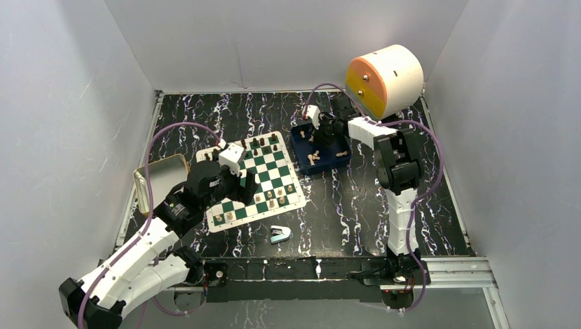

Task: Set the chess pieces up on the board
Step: Pick up the chess piece from the storage box.

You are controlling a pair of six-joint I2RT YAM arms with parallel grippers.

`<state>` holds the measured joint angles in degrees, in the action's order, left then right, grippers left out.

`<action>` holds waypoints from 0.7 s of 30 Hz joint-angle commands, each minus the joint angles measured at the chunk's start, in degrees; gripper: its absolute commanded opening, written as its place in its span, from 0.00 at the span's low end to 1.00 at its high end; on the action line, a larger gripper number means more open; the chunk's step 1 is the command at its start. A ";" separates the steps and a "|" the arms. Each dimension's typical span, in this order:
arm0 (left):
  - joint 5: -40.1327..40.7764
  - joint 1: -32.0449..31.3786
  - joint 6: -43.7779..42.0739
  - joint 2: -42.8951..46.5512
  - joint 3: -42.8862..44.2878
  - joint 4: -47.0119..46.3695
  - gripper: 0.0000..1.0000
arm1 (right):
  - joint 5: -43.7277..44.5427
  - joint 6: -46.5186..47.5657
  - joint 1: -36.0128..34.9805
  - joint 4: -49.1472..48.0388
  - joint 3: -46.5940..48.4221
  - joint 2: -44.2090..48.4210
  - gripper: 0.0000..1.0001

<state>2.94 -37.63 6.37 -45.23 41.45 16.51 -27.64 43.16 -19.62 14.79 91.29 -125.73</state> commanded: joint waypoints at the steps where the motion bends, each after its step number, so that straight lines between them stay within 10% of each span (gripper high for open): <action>1: 2.21 -0.07 -0.59 2.20 1.09 -0.50 0.75 | 1.03 3.20 0.11 3.14 0.45 1.75 0.26; 21: 5.70 -0.08 -0.15 4.07 0.36 -0.97 0.72 | 6.14 -16.09 -0.50 0.08 -3.89 12.79 0.19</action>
<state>7.51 -37.63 6.39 -41.69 41.43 16.49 -21.96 32.97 -19.68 15.09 86.32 -116.99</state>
